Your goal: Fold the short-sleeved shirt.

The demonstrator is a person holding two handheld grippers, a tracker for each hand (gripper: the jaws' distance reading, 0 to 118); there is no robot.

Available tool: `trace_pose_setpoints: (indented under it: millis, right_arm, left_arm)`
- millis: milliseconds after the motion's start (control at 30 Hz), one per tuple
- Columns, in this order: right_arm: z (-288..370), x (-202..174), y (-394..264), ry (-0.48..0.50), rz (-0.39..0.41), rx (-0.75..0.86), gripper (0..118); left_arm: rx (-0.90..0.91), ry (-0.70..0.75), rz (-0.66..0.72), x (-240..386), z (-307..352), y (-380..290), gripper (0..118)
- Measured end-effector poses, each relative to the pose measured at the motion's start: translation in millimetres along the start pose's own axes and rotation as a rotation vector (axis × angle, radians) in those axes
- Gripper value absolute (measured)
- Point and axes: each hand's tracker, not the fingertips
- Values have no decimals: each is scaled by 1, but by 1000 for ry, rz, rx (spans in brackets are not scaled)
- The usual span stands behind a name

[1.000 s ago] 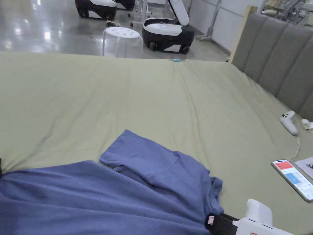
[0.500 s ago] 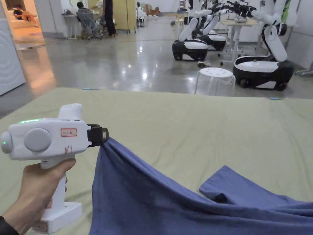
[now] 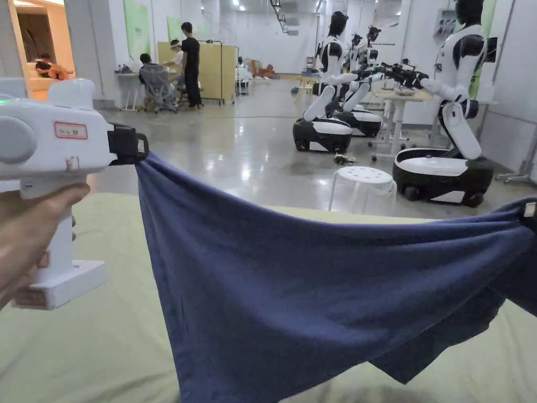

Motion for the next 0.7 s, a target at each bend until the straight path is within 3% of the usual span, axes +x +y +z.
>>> trace_pose_setpoints:
  millis: [67, 367, 533, 700]
  right_arm:
    - [-18, -6, 25, -8, 36, 4, 5]
    - [-105, -13, 99, -44, 46, 52, 5]
    - [-143, -14, 99, -77, 59, 37, 5]
    - [-167, -14, 71, -87, 120, -25, 5]
  left_arm:
    - [28, 7, 9, -1, -12, 16, 5]
    - [84, 116, 15, -5, -75, 57, 5]
    - [97, 117, 69, -15, -93, 53, 5]
    - [46, 130, 52, -23, -95, 21, 5]
